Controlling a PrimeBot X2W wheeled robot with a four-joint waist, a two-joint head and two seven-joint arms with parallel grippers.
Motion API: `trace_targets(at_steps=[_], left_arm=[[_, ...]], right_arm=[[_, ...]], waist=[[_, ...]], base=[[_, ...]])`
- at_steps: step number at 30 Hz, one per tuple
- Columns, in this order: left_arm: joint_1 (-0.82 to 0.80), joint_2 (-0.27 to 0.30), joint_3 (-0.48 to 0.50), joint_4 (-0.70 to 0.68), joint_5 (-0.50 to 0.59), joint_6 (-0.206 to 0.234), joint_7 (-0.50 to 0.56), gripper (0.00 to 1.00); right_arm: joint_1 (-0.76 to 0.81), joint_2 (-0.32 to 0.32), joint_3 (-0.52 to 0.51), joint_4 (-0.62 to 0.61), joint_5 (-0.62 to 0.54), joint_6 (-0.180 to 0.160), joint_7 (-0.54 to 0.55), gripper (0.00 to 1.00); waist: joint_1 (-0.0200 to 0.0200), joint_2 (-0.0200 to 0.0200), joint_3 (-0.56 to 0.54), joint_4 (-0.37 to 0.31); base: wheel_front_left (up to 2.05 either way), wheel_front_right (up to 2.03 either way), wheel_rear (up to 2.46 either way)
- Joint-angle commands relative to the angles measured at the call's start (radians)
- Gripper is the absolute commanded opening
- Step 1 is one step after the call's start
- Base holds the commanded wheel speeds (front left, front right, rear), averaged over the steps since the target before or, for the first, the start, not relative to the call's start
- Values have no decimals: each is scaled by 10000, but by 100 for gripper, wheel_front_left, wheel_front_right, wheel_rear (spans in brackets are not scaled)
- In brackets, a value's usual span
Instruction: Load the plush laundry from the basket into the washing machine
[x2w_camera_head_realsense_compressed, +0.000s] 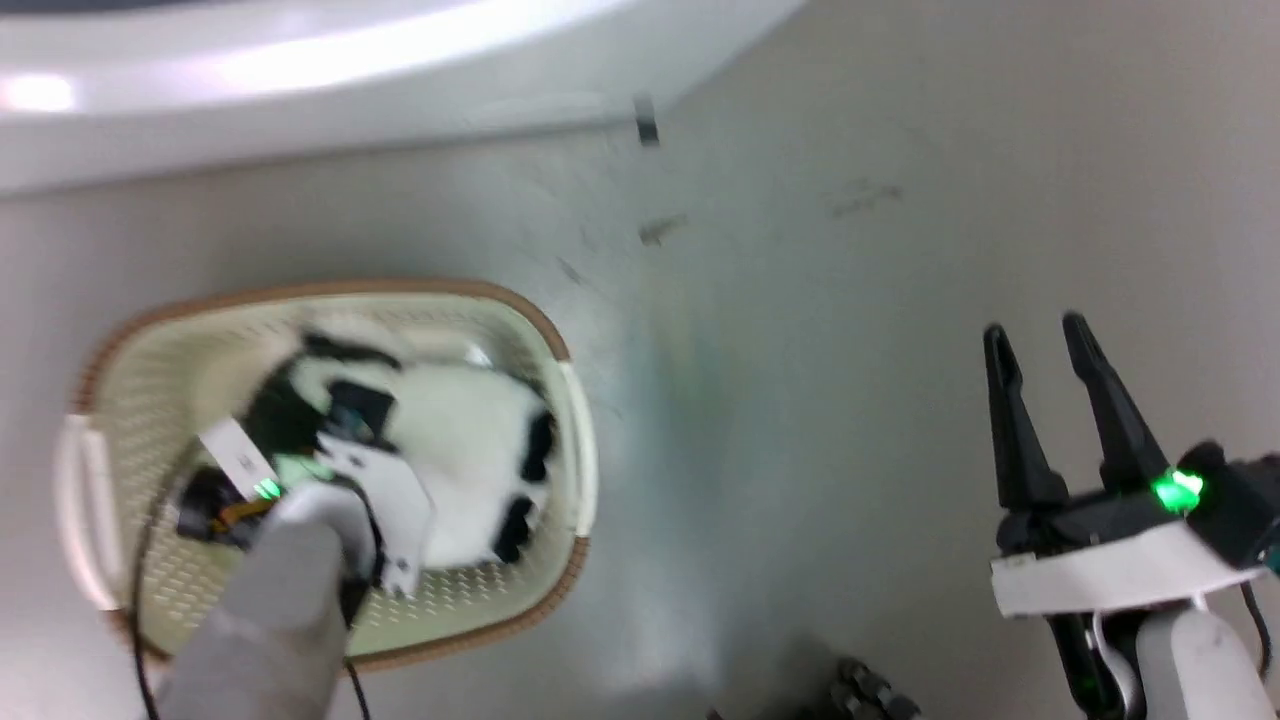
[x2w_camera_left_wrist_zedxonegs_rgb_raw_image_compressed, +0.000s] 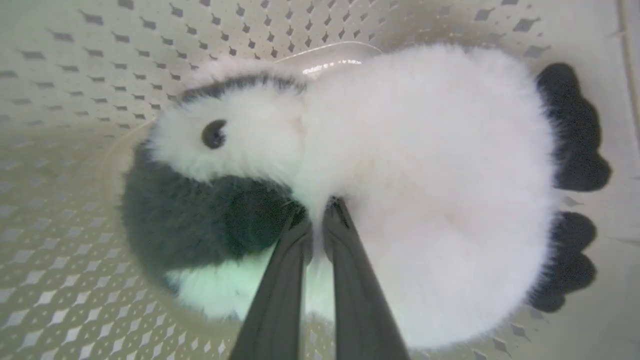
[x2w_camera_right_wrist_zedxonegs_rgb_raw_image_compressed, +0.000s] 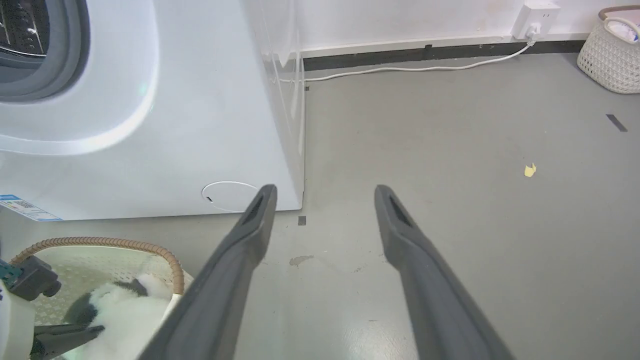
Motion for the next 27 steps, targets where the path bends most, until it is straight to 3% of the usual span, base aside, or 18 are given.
trace_targets(at_steps=[1, 10, 16, 22, 27], left_arm=[[234, -119, -74, 48, -74, -63, -172, 0], [1421, -741, -257, -178, -290, -267, -1327, 0], [2208, -850, 46, -1211, -710, -315, -1583, 0], [3260, -490, 639, -4444, -620, 173, -1597, 0], [3839, -195, 1243, -7371, -255, 720, -1598, 0]], right_arm=[[177, 22, -64, 25, -116, -9, -74, 100], [1135, 22, -419, 154, -754, -9, -74, 100], [1618, 22, -546, 227, -932, -9, -74, 100], [1969, 22, -635, 182, -1066, -9, -74, 100], [1889, 22, -639, 49, -1075, -9, -74, 100]], waist=[[-1, -1, -1329, 764], [-1, -1, -3820, 1699], [-1, -1, -4894, 2067], [-1, -1, -5364, 2292], [-1, -1, -5132, 2312]], base=[[0, 0, 0], [0, 0, 0], [0, 0, 0], [0, 0, 0], [0, 0, 0]])
